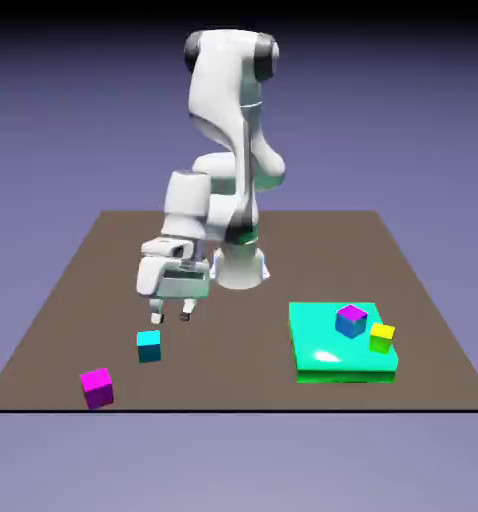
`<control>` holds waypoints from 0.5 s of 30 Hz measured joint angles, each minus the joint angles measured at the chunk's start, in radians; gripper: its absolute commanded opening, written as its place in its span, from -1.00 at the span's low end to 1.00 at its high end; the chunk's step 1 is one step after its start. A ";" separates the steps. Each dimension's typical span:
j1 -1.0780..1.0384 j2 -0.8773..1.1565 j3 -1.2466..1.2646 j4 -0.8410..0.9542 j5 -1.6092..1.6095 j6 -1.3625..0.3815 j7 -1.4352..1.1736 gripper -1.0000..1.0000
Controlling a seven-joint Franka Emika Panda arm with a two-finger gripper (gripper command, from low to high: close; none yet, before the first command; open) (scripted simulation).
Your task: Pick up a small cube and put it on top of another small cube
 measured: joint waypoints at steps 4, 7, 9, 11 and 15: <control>0.018 0.089 -0.053 0.036 -0.004 0.011 -0.174 0.00; 0.031 0.156 -0.093 0.062 -0.007 0.020 -0.304 0.00; 0.040 0.200 -0.120 0.080 -0.009 0.025 -0.391 0.00; 0.049 0.245 -0.147 0.098 -0.011 0.031 -0.478 0.00; 0.067 0.333 -0.200 0.134 -0.015 0.042 -0.652 0.00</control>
